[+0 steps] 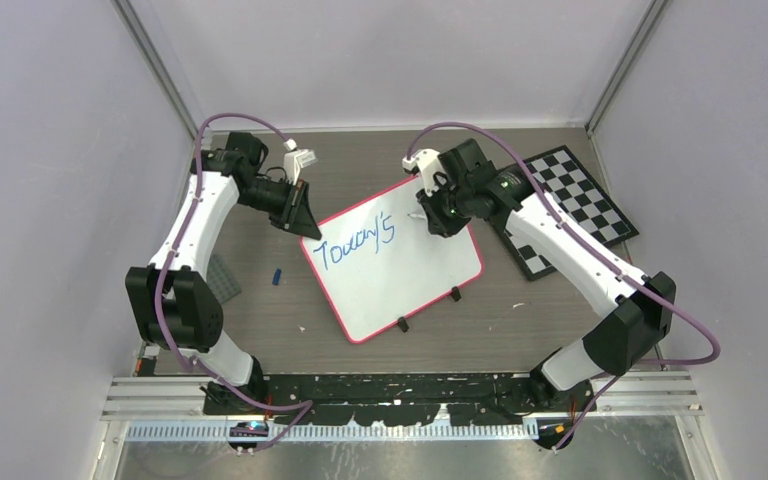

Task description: Write a sentence on the whiteboard

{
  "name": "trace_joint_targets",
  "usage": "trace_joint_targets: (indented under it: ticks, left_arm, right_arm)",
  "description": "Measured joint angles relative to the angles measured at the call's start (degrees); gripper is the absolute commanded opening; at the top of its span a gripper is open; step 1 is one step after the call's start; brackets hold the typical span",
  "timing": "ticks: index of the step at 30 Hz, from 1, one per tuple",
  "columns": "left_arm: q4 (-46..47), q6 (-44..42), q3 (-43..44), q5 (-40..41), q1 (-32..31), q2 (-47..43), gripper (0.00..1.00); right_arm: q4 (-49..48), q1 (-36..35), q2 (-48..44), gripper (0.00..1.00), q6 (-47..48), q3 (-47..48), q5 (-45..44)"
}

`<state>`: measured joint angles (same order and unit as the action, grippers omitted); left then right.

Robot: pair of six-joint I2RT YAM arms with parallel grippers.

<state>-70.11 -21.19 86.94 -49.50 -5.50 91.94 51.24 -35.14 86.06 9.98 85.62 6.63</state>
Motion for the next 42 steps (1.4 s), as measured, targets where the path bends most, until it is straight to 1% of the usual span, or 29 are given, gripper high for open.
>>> trace_joint_targets:
  ticks: [18, 33, 42]
  left_arm:
    - [0.04, 0.00, 0.00, 0.39, 0.00, 0.00, 0.00]
    - [0.13, -0.02, 0.00, 0.44, 0.00, 0.11, 0.00]
    - [0.15, -0.02, 0.00, 0.44, 0.00, 0.11, 0.00]
  right_arm:
    - [0.09, -0.94, 1.33, 0.00, -0.68, 1.22, 2.21]
    - [-0.17, -1.51, -0.02, 0.00, -0.61, -3.26, 3.08]
    - [0.83, -0.24, -0.22, 0.00, 0.79, -3.28, 2.45]
